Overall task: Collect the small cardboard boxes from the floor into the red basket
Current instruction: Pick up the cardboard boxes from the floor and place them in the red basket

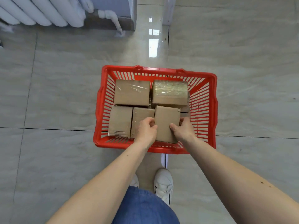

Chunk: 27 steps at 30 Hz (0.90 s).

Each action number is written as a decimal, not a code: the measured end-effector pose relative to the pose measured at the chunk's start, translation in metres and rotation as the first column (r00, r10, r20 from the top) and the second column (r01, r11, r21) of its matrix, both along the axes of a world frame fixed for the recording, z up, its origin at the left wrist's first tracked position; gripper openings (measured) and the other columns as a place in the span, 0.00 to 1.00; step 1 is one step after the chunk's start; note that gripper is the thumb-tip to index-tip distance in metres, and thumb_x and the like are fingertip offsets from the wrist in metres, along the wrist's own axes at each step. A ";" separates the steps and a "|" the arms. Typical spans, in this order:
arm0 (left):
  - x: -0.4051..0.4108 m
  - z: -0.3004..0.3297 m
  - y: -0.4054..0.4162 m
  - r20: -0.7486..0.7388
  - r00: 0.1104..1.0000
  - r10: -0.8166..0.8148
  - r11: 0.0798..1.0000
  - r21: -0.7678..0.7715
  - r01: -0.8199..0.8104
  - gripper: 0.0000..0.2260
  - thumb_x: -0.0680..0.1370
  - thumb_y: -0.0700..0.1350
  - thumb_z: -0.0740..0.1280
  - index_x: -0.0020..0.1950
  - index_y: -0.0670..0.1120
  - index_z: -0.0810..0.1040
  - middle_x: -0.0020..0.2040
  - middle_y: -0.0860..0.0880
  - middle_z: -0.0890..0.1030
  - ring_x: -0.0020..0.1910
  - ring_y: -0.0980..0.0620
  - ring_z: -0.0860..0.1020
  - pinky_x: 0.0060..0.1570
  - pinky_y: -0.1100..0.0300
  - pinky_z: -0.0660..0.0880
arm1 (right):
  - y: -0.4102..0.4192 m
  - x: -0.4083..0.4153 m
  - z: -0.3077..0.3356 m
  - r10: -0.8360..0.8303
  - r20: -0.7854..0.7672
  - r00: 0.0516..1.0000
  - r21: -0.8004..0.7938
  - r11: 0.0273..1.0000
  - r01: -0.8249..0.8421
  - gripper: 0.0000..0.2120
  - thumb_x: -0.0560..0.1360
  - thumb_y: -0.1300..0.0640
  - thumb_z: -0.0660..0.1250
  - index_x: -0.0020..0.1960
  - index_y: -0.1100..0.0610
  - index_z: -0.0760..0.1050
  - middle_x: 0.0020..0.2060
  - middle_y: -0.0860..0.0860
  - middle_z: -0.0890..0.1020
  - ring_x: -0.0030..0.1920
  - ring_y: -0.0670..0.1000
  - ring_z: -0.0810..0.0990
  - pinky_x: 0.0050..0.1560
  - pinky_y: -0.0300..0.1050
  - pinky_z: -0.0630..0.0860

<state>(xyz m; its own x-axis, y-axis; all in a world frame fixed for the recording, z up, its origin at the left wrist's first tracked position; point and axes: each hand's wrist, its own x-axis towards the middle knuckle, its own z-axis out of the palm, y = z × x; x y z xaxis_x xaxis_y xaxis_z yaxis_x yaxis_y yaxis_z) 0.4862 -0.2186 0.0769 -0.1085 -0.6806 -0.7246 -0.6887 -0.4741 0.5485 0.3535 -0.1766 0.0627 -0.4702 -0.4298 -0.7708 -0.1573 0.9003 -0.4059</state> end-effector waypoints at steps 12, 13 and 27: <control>-0.007 -0.044 0.006 0.027 0.995 -0.093 0.995 -0.022 0.094 0.09 0.78 0.41 0.64 0.55 0.44 0.81 0.59 0.41 0.81 0.60 0.42 0.78 0.62 0.50 0.73 | 0.001 -0.005 -0.036 -0.019 -0.099 0.995 -0.054 0.998 0.014 0.17 0.78 0.55 0.67 0.64 0.55 0.68 0.60 0.55 0.80 0.59 0.57 0.81 0.59 0.57 0.79; -0.006 -0.045 0.007 0.044 0.992 -0.115 0.993 -0.013 0.116 0.12 0.79 0.42 0.64 0.60 0.43 0.80 0.61 0.41 0.79 0.61 0.42 0.77 0.63 0.52 0.72 | 0.001 -0.003 -0.037 -0.001 -0.097 0.995 -0.036 0.999 -0.002 0.16 0.78 0.56 0.67 0.64 0.55 0.67 0.60 0.55 0.79 0.59 0.57 0.81 0.58 0.56 0.80; 0.003 0.025 0.008 0.102 0.985 -0.137 0.990 0.050 0.133 0.20 0.79 0.46 0.64 0.71 0.46 0.71 0.58 0.47 0.79 0.60 0.47 0.76 0.62 0.54 0.71 | 0.012 0.003 0.028 -0.022 -0.094 0.995 0.016 1.000 0.024 0.21 0.77 0.53 0.69 0.67 0.58 0.69 0.63 0.55 0.78 0.62 0.57 0.78 0.62 0.52 0.76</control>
<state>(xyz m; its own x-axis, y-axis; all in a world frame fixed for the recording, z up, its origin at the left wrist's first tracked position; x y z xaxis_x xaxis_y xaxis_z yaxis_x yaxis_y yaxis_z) 0.4890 -0.2104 0.1016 -0.1190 -0.6331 -0.7649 -0.8008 -0.3942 0.4509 0.3568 -0.1642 0.0909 -0.5502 -0.4052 -0.7301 -0.1730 0.9107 -0.3751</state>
